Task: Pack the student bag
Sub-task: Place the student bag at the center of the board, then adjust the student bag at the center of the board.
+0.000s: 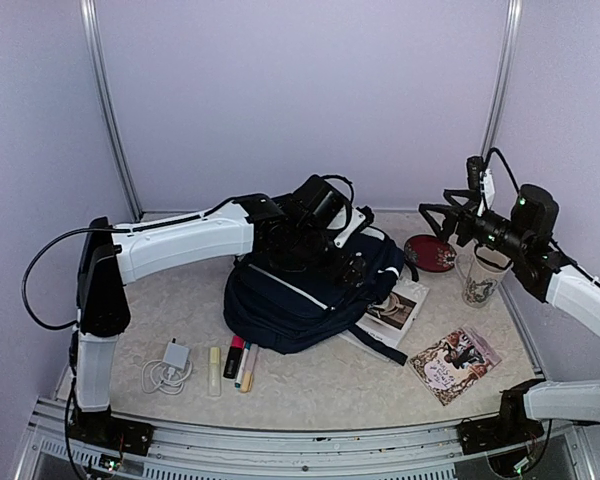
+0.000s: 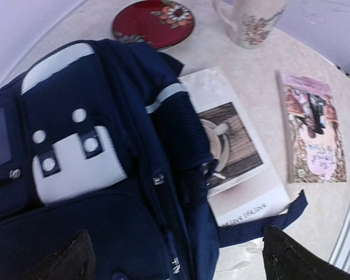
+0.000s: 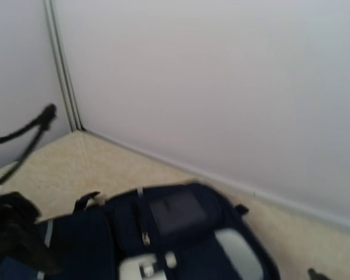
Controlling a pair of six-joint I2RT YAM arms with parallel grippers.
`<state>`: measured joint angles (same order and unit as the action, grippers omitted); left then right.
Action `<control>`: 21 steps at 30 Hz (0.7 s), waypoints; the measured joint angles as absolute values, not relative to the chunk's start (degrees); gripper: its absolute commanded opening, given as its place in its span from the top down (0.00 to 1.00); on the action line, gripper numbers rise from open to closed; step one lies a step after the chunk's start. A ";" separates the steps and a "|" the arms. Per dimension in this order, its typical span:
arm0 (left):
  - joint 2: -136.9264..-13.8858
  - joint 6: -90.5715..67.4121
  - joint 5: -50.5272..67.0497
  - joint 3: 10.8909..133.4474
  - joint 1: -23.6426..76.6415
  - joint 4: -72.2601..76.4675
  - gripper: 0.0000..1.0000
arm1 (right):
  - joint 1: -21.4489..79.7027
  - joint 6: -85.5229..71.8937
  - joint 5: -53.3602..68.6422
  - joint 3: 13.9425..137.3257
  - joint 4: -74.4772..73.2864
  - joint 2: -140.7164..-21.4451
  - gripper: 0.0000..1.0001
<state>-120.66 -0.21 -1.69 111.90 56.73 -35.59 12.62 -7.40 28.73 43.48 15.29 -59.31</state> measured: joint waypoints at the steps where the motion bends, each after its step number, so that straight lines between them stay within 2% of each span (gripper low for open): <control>1: -120.73 -0.30 1.06 112.03 56.80 -35.44 0.01 | 12.62 -7.62 28.23 43.79 13.96 -59.35 0.06; 5: -119.00 -0.38 9.15 112.36 55.31 -33.91 0.01 | 12.64 -9.06 25.45 44.69 9.02 -59.42 0.11; 8: -116.73 -3.66 13.43 111.59 50.17 -32.08 0.01 | 12.86 -10.72 23.16 45.32 5.76 -60.55 0.13; 16: -118.48 -15.97 11.46 100.40 25.34 -25.04 0.01 | 18.00 -16.58 17.74 45.43 1.56 -71.77 0.13; 21: -123.68 -19.35 11.20 89.32 21.17 -22.85 0.01 | 21.34 -19.11 15.57 45.50 0.21 -81.45 0.13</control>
<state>-123.68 -19.35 11.20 89.32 21.17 -22.85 21.34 -19.11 15.57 45.50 0.21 -81.45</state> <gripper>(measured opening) 0.988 0.872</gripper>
